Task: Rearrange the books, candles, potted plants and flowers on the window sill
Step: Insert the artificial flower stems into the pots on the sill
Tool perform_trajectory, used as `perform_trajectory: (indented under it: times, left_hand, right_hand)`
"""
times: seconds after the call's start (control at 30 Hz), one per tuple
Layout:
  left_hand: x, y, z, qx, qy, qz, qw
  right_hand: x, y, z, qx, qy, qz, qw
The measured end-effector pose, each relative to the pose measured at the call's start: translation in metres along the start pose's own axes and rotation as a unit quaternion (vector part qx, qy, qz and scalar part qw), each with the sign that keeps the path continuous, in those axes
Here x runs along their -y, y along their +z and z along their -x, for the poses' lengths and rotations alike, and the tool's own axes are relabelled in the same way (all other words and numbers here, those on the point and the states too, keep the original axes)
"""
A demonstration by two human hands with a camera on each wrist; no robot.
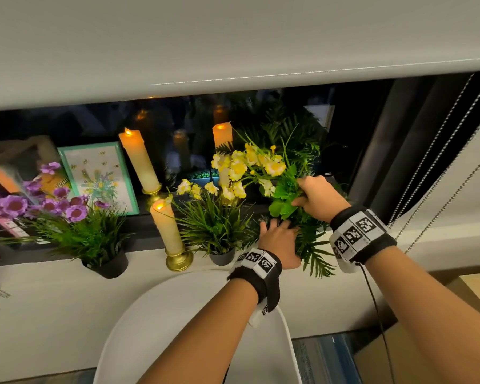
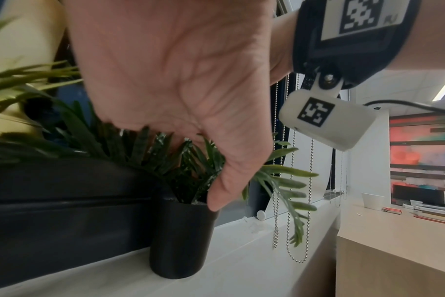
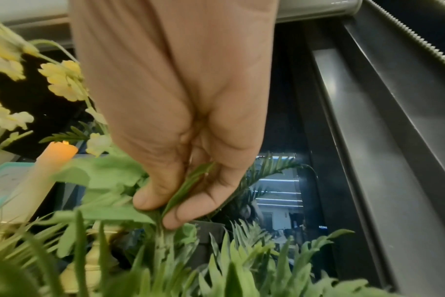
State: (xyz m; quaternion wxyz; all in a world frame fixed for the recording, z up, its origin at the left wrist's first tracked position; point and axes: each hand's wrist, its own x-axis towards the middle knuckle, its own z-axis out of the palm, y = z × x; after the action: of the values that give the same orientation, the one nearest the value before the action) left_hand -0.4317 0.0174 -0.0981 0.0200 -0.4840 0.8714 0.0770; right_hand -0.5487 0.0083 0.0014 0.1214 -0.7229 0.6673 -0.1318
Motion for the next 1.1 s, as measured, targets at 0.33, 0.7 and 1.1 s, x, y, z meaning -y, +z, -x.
perform_trajectory:
  times: [0.33, 0.7, 1.1]
  left_hand:
    - [0.002, 0.006, -0.01, 0.005, 0.01, -0.013, 1.0]
    - [0.003, 0.005, -0.013, -0.003, 0.014, -0.031, 0.999]
    - [0.002, 0.002, -0.005, -0.012, 0.007, -0.008, 1.0]
  right_hand:
    - [-0.009, 0.012, 0.003, -0.013, 0.019, 0.024, 0.999]
    - [-0.007, 0.024, 0.001, -0.008, -0.01, 0.082, 0.997]
    - [-0.022, 0.041, 0.003, -0.003, 0.001, 0.02, 1.0]
